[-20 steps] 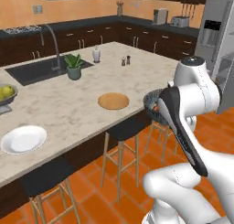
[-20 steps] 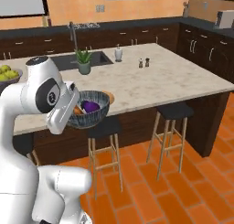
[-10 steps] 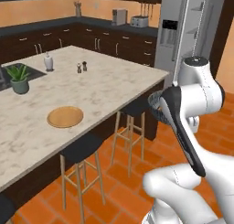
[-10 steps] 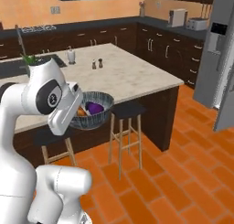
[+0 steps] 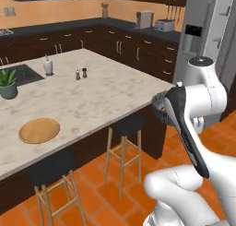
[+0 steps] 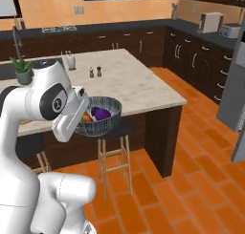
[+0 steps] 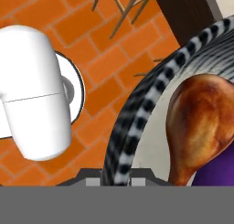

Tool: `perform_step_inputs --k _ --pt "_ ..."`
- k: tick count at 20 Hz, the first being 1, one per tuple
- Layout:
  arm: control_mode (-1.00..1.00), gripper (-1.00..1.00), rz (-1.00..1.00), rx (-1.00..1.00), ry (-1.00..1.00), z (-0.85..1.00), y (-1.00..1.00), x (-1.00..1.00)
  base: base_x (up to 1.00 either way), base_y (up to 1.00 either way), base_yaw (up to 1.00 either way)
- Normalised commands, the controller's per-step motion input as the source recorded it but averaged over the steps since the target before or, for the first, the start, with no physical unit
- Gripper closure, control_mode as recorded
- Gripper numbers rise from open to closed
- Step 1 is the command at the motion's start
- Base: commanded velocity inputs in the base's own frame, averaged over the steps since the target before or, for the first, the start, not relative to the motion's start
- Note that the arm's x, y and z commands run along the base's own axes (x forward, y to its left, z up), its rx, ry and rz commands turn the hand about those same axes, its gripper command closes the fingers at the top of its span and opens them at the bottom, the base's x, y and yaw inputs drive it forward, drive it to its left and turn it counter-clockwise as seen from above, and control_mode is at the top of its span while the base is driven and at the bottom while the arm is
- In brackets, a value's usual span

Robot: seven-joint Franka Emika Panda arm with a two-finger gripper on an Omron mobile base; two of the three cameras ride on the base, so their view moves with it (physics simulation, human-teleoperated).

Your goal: Pick the chicken drumstick and eggplant from their plates and place them in the bowl. Then put the bowl in the fridge.

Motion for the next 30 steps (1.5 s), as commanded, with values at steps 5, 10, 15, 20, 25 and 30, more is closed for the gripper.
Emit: perform_step_inputs --k 5,10,15,20,25,30 --pt "1.00 1.00 0.00 0.00 0.00 0.00 0.00 0.00 0.33 -1.00 0.42" --pt "1.00 1.00 0.00 0.00 0.00 0.00 0.00 0.00 0.27 -1.00 0.41" --pt "1.00 1.00 0.00 0.00 0.00 0.00 0.00 0.00 0.13 -1.00 0.40" --pt "1.00 1.00 0.00 0.00 0.00 0.00 0.00 0.00 0.04 -1.00 0.36" --pt "1.00 1.00 0.00 0.00 0.00 0.00 0.00 0.00 0.03 -1.00 0.31" --pt "1.00 1.00 0.00 0.00 0.00 0.00 0.00 0.00 0.15 -1.00 0.00"
